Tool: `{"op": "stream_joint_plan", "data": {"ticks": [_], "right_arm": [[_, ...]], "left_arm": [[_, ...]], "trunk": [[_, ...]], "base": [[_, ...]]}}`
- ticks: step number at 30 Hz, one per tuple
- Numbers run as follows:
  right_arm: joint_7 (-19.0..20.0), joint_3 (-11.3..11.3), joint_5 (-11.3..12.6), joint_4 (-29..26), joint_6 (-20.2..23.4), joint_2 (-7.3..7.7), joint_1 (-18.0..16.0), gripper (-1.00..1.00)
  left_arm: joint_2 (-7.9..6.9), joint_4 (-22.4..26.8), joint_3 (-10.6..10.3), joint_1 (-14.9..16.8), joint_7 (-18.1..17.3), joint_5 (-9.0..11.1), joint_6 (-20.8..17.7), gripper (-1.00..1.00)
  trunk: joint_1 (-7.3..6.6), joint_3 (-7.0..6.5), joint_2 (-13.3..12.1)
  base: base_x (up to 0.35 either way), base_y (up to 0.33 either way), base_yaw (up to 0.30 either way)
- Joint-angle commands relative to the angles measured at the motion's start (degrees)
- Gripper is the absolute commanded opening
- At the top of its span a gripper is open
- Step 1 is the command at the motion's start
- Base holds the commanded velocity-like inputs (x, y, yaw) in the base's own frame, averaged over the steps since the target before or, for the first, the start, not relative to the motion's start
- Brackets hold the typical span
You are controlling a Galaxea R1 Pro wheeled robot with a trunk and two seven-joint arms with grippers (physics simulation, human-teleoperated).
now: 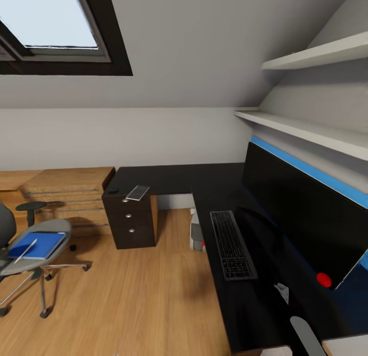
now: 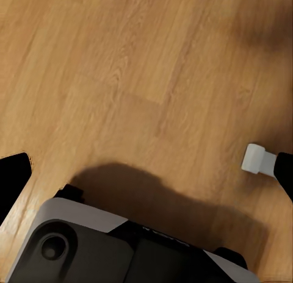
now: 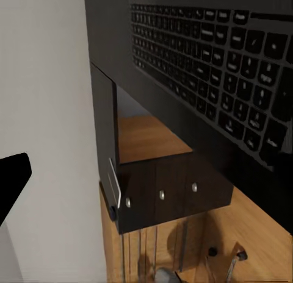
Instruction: In the bedroom, organize the workspace by keeping the computer under the desk, ensuring the monitor is on the desk, placing the keyboard on the desk next to the monitor, placing the mouse on the desk next to the keyboard, moving the folder from the swivel chair onto the desk next to the mouse, stacking the notebook on top of the folder with the pen on top of the notebook, and positioning the swivel chair next to the desk.
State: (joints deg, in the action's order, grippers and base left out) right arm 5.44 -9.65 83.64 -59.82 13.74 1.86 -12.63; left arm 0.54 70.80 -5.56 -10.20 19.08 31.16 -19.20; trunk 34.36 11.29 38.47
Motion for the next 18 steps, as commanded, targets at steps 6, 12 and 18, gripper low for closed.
{"op": "stream_joint_plan", "data": {"ticks": [6, 12, 18], "right_arm": [[0.1, -0.1, 0.4, 0.0, 0.3, -0.01, 0.0, 1.0], [0.1, -0.1, 0.4, 0.1, 0.3, -0.01, 0.0, 1.0], [0.1, -0.1, 0.4, 0.1, 0.3, -0.01, 0.0, 1.0]], "left_arm": [[-0.01, 0.1, -0.1, 0.0, 0.4, 0.6, -0.1, 1.0], [-0.01, 0.1, -0.1, 0.0, 0.4, 0.6, -0.1, 1.0], [-0.01, 0.1, -0.1, 0.0, 0.4, 0.6, -0.1, 1.0]], "trunk": [[-0.02, 0.08, 0.1], [-0.02, 0.08, 0.1], [-0.02, 0.08, 0.1]], "base": [[-0.334, 0.0, 0.0], [-0.335, 0.0, 0.0], [-0.335, 0.0, 0.0]]}}
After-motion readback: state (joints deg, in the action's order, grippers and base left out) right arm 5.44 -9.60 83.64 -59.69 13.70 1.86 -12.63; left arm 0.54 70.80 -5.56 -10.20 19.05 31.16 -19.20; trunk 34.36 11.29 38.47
